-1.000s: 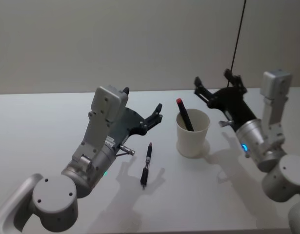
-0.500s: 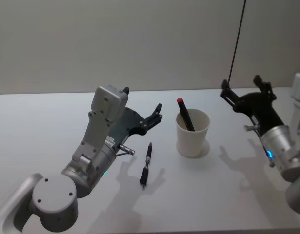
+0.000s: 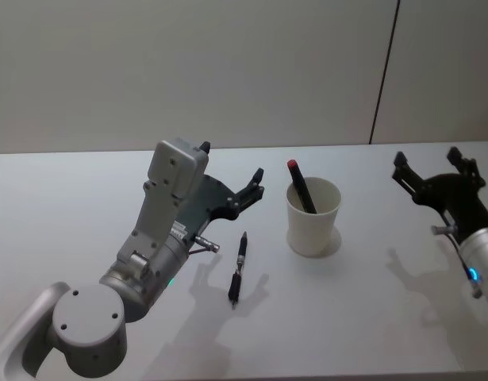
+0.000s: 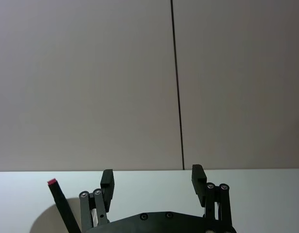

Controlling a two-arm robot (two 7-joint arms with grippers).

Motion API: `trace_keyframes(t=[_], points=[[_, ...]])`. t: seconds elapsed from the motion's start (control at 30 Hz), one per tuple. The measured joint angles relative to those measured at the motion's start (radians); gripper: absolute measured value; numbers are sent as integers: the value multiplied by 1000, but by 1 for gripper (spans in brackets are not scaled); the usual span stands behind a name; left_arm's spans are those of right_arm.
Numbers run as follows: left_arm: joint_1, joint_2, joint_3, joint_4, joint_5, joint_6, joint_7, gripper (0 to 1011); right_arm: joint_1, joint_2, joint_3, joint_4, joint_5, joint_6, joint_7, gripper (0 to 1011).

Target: Place the pen into the pen holder.

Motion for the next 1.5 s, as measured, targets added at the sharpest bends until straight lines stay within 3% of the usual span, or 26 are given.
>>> trace_keyframes(t=[0.6, 1.23, 1.5], points=[[0, 0, 0, 0, 0, 0, 0, 1004, -62, 37, 30, -50, 19, 43, -35, 1001], [0, 0, 0, 0, 0, 0, 0, 1004, -76, 46, 36, -62, 23, 52, -43, 1001], [0, -2, -4, 3, -20, 24, -6, 1004, -78, 47, 37, -63, 24, 53, -44, 1001]])
